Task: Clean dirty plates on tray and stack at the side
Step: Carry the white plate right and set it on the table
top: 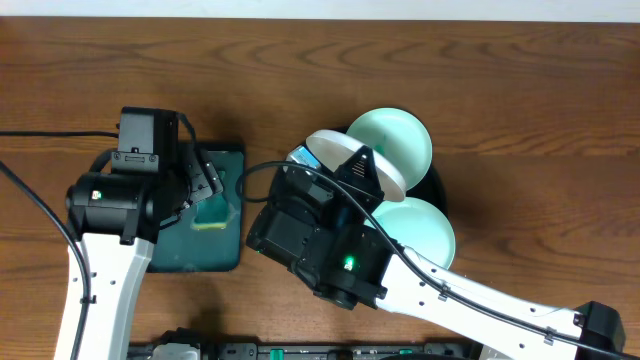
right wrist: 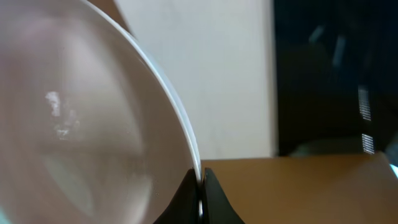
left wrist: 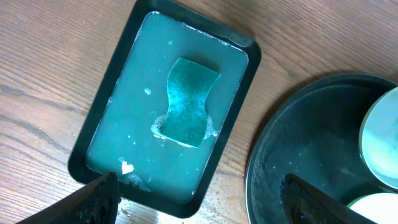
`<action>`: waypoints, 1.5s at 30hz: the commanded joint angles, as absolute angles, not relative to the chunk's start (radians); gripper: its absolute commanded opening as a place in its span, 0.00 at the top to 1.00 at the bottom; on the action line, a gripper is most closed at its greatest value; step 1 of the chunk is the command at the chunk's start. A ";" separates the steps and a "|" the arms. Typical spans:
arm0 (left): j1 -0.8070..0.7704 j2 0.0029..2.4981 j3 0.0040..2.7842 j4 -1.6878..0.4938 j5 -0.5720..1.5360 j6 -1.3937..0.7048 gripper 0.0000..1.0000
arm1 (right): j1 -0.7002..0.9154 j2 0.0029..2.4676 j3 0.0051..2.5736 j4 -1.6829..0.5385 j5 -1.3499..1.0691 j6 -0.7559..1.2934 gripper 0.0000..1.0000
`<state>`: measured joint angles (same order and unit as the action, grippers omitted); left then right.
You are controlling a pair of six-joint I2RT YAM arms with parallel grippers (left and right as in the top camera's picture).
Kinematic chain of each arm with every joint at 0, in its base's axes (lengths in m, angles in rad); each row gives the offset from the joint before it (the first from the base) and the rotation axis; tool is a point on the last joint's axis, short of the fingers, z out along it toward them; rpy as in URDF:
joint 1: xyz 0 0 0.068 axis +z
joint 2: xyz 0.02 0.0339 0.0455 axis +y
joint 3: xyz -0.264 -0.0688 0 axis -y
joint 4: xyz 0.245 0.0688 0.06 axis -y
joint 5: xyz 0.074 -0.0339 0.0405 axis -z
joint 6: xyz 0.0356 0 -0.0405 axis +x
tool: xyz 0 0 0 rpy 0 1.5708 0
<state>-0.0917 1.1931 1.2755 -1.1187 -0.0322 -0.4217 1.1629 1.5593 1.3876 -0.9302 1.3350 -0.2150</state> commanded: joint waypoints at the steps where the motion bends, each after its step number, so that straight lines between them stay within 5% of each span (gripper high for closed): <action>1: -0.091 1.197 1.275 -1.115 -0.038 -0.420 0.17 | 1.138 1.546 1.411 -0.921 1.084 -0.159 0.99; 9: -0.091 1.197 1.275 -1.114 -0.038 -0.420 0.17 | 1.142 1.543 1.412 -0.993 0.984 0.052 0.99; 16: -0.091 1.197 1.275 -1.116 -0.038 -0.420 0.17 | 0.960 1.531 1.409 -1.023 0.578 0.226 0.99; 27: -0.091 1.197 1.275 -1.126 -0.037 -0.420 0.17 | 0.304 1.540 1.399 -0.923 -0.253 0.290 0.99; 36: -0.091 1.197 1.275 -1.125 -0.037 -0.420 0.17 | -0.226 1.541 1.399 -0.924 -0.340 0.318 0.99; 45: -0.091 1.197 1.275 -1.125 -0.037 -0.420 0.17 | -0.586 1.635 1.399 -0.912 -0.338 0.328 0.99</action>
<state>-0.0917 1.1942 1.2755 -1.1213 -0.0322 -0.4221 -0.5117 1.5742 1.3922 -0.9176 -0.3103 0.3080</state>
